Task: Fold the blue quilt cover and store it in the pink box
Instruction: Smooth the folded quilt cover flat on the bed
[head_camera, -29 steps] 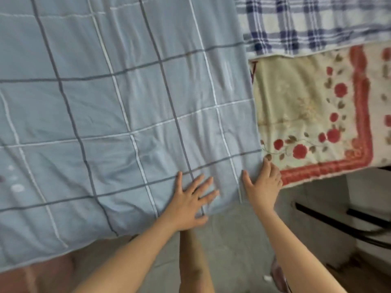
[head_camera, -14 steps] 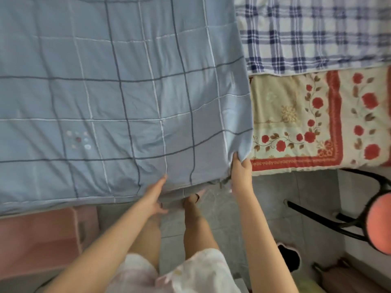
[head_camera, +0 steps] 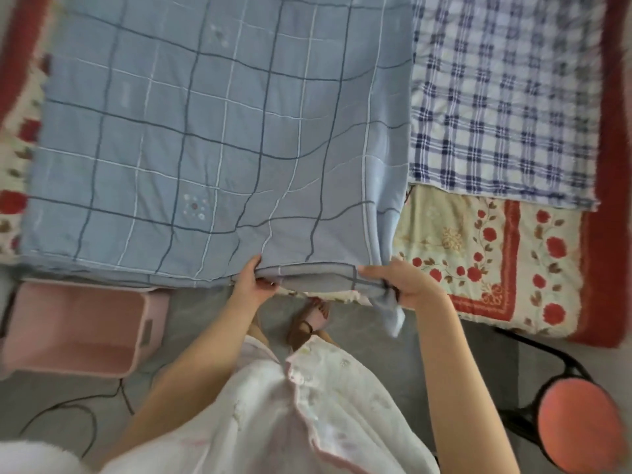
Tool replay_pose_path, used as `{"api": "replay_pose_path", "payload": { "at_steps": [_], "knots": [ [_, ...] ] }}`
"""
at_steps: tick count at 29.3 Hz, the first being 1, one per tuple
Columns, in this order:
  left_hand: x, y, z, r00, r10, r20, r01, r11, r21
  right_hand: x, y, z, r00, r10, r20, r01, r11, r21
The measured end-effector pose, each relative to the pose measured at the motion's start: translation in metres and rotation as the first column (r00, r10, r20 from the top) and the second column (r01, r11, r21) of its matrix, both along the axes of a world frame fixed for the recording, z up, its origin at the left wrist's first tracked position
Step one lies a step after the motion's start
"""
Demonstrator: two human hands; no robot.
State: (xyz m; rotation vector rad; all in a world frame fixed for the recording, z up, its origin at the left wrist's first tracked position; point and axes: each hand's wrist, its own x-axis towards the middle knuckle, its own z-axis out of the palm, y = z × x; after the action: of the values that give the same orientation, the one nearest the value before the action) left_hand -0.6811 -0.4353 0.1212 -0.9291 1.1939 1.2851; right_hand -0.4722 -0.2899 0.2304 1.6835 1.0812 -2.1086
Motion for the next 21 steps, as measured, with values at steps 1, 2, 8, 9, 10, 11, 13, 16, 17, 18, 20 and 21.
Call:
{"api": "replay_pose_path", "payload": {
  "at_steps": [1, 2, 8, 9, 10, 11, 13, 16, 17, 18, 20, 21],
  "knots": [
    [-0.001, -0.002, 0.004, 1.0, 0.004, -0.019, -0.004, 1.0, -0.013, 0.007, -0.002, 0.004, 0.998, 0.05, 0.037, -0.051, 0.998, 0.022],
    [-0.003, -0.005, 0.011, 0.999, 0.0, -0.036, -0.002, 0.999, -0.04, 0.014, -0.004, 0.002, 0.998, 0.035, 0.052, -0.037, 0.999, 0.034],
    [0.0, -0.02, 0.043, 0.973, 0.172, -0.152, -0.191, 0.974, -0.124, -0.003, -0.021, 0.008, 0.78, -0.625, -0.002, 0.602, 0.75, 0.274],
    [0.004, -0.021, 0.047, 0.968, 0.185, -0.171, -0.208, 0.97, -0.127, -0.013, -0.026, 0.012, 0.759, -0.65, -0.027, 0.61, 0.697, 0.376],
    [0.006, -0.022, 0.053, 0.963, 0.186, -0.197, -0.214, 0.968, -0.128, -0.023, -0.031, 0.019, 0.783, -0.62, -0.049, 0.561, 0.672, 0.483],
    [0.01, -0.019, 0.062, 0.956, 0.157, -0.247, -0.197, 0.97, -0.145, -0.03, -0.034, 0.024, 0.832, -0.552, -0.061, 0.482, 0.662, 0.575],
    [0.009, -0.012, 0.081, 0.927, 0.114, -0.357, -0.19, 0.964, -0.188, -0.053, -0.038, 0.032, 0.968, -0.249, 0.023, 0.162, 0.696, 0.699],
    [0.004, -0.002, 0.094, 0.896, -0.013, -0.443, -0.079, 0.979, -0.189, -0.086, -0.044, 0.032, 0.862, 0.386, 0.327, -0.496, 0.511, 0.702],
    [-0.002, 0.0, 0.098, 0.886, -0.04, -0.461, -0.044, 0.984, -0.17, -0.099, -0.051, 0.029, 0.766, 0.514, 0.387, -0.613, 0.398, 0.683],
    [-0.007, 0.002, 0.104, 0.877, -0.071, -0.475, -0.006, 0.988, -0.157, -0.113, -0.061, 0.027, 0.689, 0.588, 0.422, -0.673, 0.305, 0.674],
    [-0.015, 0.004, 0.11, 0.873, -0.108, -0.476, 0.055, 0.991, -0.123, -0.14, -0.083, 0.022, 0.623, 0.612, 0.487, -0.708, 0.176, 0.684],
    [-0.016, 0.006, 0.112, 0.88, -0.088, -0.466, 0.053, 0.995, -0.087, -0.15, -0.091, 0.02, 0.646, 0.58, 0.497, -0.688, 0.161, 0.707]
  ]
}}
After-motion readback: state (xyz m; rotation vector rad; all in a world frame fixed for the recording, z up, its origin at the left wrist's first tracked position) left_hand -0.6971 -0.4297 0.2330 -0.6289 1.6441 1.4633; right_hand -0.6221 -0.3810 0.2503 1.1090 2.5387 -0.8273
